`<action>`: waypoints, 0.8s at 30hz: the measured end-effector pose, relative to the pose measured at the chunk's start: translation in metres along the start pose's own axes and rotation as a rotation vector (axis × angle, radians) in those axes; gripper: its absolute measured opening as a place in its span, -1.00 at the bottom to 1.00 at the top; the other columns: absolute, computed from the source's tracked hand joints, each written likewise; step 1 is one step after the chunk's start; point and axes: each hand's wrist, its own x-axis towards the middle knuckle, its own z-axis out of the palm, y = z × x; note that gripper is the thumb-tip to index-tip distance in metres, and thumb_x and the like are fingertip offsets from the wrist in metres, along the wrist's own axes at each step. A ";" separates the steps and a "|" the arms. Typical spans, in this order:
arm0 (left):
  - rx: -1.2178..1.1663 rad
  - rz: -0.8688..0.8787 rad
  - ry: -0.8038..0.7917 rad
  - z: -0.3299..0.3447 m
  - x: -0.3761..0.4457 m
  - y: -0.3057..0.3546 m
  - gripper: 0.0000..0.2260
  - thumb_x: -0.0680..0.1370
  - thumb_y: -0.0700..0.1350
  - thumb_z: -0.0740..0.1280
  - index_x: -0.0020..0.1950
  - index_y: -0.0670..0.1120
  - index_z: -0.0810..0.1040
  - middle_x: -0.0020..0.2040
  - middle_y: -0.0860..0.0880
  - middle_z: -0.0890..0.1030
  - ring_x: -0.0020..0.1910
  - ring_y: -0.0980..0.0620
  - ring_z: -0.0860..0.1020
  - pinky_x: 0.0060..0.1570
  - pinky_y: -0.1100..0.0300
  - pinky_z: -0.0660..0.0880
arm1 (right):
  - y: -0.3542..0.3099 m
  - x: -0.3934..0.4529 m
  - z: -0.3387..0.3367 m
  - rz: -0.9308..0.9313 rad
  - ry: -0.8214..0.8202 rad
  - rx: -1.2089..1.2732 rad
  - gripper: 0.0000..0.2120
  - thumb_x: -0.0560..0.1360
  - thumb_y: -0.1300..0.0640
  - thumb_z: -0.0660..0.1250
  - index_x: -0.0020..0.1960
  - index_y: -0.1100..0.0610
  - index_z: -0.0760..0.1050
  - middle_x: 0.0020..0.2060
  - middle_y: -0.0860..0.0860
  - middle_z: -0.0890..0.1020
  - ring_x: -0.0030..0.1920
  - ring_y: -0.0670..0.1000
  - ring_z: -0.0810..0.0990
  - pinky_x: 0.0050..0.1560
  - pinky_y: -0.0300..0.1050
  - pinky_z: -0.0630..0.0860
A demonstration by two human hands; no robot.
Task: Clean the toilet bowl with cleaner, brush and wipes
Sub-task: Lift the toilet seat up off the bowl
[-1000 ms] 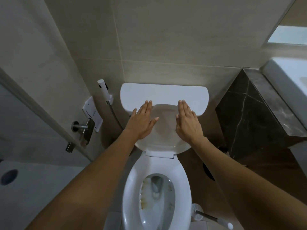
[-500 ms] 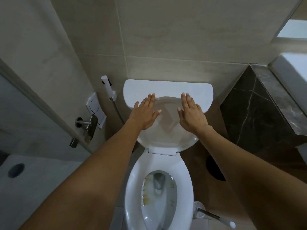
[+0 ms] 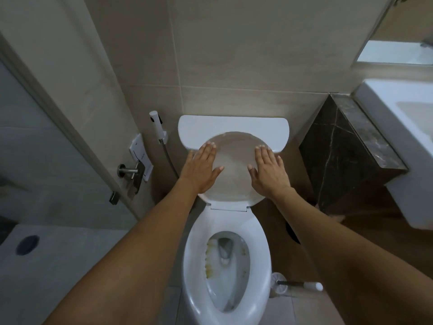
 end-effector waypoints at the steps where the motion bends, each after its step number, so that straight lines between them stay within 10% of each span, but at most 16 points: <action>1: -0.003 -0.003 -0.012 0.002 -0.011 0.001 -0.40 0.65 0.15 -0.06 0.56 -0.13 -0.18 0.57 -0.08 -0.15 0.54 0.00 -0.15 0.47 -0.03 -0.15 | -0.003 -0.012 0.003 0.010 -0.009 0.004 -0.40 0.65 -0.11 -0.11 0.57 0.14 -0.19 0.56 0.08 -0.14 0.55 0.08 -0.20 0.49 0.02 -0.23; 24: -0.074 -0.089 -0.413 0.241 -0.229 0.023 -0.41 0.66 0.12 -0.02 0.56 -0.15 -0.13 0.57 -0.14 -0.15 0.55 -0.08 -0.13 0.48 0.00 -0.11 | -0.010 -0.234 0.227 0.078 -0.353 0.081 -0.44 0.66 -0.04 -0.08 0.57 0.15 -0.13 0.56 0.10 -0.09 0.56 0.08 -0.13 0.52 0.07 -0.09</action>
